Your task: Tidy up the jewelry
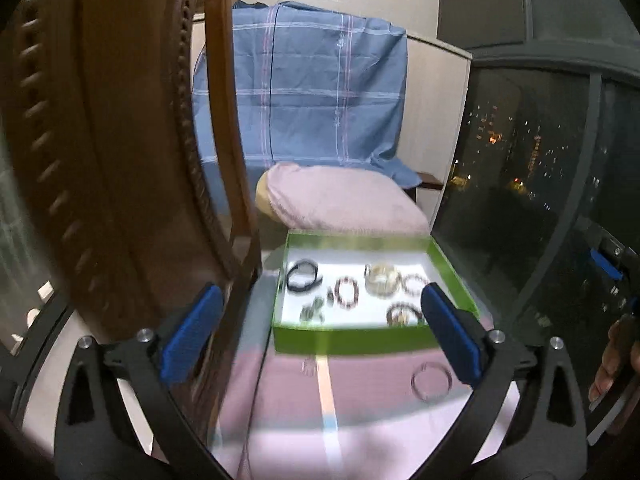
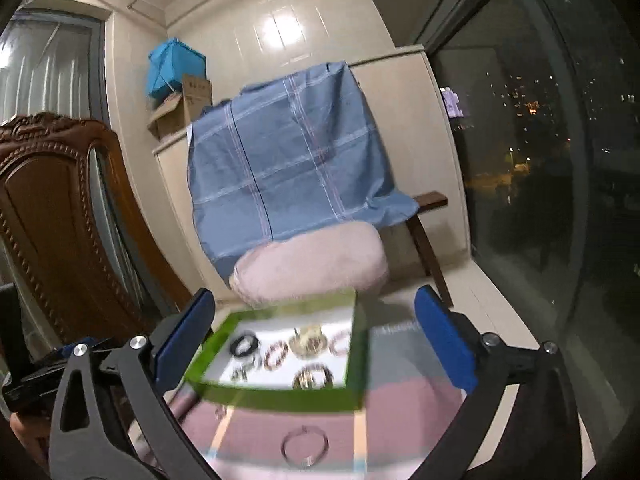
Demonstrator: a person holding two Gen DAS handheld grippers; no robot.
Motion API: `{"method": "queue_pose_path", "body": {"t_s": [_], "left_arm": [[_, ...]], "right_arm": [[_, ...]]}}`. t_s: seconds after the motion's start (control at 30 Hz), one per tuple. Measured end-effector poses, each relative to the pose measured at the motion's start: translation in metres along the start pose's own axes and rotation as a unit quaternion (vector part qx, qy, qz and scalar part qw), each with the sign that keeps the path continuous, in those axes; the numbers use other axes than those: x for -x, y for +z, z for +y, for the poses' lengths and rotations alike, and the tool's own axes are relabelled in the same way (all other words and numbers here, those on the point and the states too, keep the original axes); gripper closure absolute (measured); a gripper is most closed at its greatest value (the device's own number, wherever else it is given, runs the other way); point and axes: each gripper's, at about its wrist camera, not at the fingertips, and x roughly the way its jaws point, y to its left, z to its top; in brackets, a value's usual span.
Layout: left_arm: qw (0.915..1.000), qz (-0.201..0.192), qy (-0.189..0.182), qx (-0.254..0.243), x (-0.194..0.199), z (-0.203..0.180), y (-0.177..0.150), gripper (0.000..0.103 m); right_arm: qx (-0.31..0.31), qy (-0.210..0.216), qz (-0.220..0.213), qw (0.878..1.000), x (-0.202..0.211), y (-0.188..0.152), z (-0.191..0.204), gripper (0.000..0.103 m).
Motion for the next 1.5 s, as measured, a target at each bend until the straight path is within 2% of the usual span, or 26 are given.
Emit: {"method": "queue_pose_path", "body": {"t_s": [0.13, 0.2, 0.3, 0.4, 0.67, 1.23, 1.4, 1.5], "left_arm": [[0.9990, 0.034, 0.020, -0.018, 0.008, -0.006, -0.028, 0.004], [0.9982, 0.057, 0.019, -0.009, 0.011, -0.005, -0.043, 0.004], [0.9962, 0.086, 0.009, 0.008, 0.005, -0.003, -0.060, 0.004], [0.9954, 0.094, 0.013, -0.008, -0.003, -0.010, -0.066, 0.004], [0.9942, 0.105, 0.025, -0.006, -0.021, -0.011, -0.070, 0.004], [0.9935, 0.110, 0.022, -0.014, -0.030, -0.019, -0.070, 0.004], [0.9908, 0.130, 0.035, -0.008, -0.055, -0.019, -0.072, 0.004], [0.9867, 0.156, 0.046, -0.011, -0.082, -0.020, -0.076, 0.006]], "right_arm": [[0.063, -0.016, 0.031, 0.997, 0.014, -0.026, 0.017, 0.005], [0.083, -0.019, 0.044, 0.995, 0.023, -0.040, 0.023, 0.005], [0.066, -0.020, 0.080, 0.994, 0.024, -0.056, 0.020, 0.005], [0.045, -0.009, 0.106, 0.993, 0.016, -0.061, 0.018, 0.005], [0.050, -0.013, 0.106, 0.993, 0.009, -0.063, 0.026, 0.005], [0.050, -0.011, 0.109, 0.993, 0.008, -0.062, 0.024, 0.005], [0.053, -0.010, 0.120, 0.991, 0.003, -0.064, 0.026, 0.005], [0.056, -0.013, 0.132, 0.990, -0.004, -0.067, 0.026, 0.005]]}}
